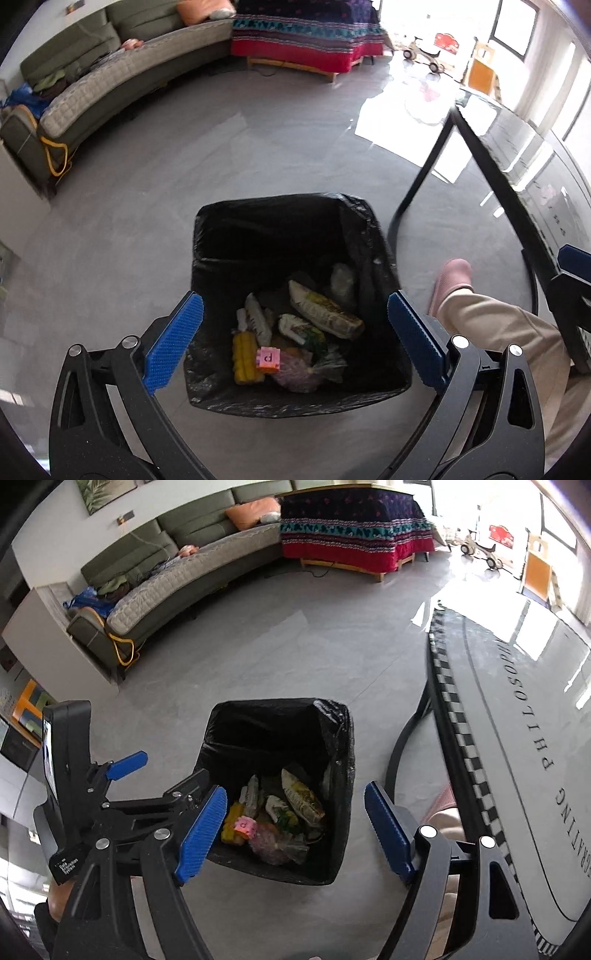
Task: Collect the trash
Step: 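Move both open tools back over the table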
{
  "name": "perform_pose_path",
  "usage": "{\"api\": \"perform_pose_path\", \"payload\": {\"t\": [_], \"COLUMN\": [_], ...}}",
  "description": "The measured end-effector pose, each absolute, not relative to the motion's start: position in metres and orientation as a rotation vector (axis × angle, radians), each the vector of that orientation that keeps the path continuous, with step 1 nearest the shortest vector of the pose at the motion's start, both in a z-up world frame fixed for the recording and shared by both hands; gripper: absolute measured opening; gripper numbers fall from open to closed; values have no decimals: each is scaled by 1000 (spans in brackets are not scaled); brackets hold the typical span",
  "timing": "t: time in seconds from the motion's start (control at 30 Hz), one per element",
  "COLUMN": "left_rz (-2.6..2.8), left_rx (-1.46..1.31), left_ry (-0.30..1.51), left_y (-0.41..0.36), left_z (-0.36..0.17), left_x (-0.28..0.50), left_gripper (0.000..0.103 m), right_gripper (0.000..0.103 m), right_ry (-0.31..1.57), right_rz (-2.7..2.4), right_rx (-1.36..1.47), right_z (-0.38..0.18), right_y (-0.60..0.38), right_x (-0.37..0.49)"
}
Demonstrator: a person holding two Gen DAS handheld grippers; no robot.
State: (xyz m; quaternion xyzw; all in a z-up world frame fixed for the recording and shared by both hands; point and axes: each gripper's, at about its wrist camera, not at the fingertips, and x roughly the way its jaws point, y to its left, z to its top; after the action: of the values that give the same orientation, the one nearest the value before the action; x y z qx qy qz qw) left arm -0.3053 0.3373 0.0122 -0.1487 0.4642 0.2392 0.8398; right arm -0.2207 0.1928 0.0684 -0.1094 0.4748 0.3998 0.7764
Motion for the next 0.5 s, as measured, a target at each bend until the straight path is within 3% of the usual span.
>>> {"api": "perform_pose_path", "payload": {"t": [0.5], "left_rz": [271], "left_rx": [-187], "left_ry": [957], "left_y": [234], "left_z": [49], "left_x": [-210], "left_gripper": [97], "right_gripper": [87], "right_ry": [970], "right_rz": [684], "right_rx": [-104], "right_z": [90], "right_y": [82], "right_x": [-155]}}
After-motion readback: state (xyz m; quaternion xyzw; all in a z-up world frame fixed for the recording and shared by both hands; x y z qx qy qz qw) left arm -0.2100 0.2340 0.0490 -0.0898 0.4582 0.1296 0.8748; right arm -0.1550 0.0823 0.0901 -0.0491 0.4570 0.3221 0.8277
